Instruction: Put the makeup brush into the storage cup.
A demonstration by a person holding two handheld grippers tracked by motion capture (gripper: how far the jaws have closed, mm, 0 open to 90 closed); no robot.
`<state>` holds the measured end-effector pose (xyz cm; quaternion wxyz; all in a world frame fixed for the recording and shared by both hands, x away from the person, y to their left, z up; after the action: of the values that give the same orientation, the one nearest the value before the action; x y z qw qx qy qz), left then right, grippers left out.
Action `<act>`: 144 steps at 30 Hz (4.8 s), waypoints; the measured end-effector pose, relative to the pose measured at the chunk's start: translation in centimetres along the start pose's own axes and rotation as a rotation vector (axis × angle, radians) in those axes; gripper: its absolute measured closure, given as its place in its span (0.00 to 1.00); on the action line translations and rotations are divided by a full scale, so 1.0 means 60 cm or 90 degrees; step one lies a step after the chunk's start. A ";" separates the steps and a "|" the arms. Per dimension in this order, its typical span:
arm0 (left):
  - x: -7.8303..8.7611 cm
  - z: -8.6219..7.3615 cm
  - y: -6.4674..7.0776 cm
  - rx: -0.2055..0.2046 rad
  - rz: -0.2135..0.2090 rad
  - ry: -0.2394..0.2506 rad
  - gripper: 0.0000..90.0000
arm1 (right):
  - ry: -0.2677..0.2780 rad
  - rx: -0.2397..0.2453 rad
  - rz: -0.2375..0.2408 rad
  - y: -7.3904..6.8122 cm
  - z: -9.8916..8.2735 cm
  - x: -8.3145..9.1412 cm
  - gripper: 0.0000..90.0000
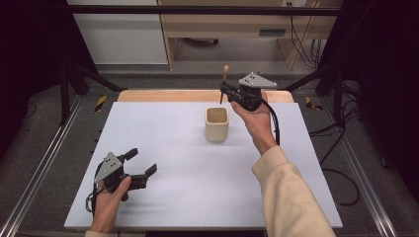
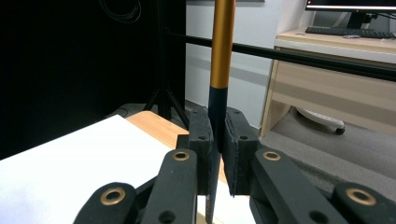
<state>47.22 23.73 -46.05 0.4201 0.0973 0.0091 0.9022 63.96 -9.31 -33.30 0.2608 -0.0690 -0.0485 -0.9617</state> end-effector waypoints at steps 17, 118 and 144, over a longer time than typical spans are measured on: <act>0.006 0.002 -0.005 -0.005 0.006 0.009 0.05 | -0.025 0.008 0.007 -0.012 -0.020 -0.013 0.92; 0.005 0.004 0.003 -0.026 -0.018 0.007 0.05 | -0.116 -0.010 0.018 -0.024 -0.150 -0.001 0.91; 0.006 0.007 0.004 -0.027 -0.013 0.013 0.04 | -0.124 0.003 0.001 -0.027 -0.149 0.047 0.13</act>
<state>46.88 23.85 -45.57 0.4309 0.0791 -0.0049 0.8989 59.79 -10.47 -41.77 0.2556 -0.1618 -0.0757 -0.9501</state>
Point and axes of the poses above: each handheld gripper's, and its own axes: x roughly backward along the jaws, z roughly out of its top, y roughly to its right, the point moved 5 cm from there along -x, roughly forward along the jaws, and after that the axes turned 10 degrees about -z, right-handed, at the moved point
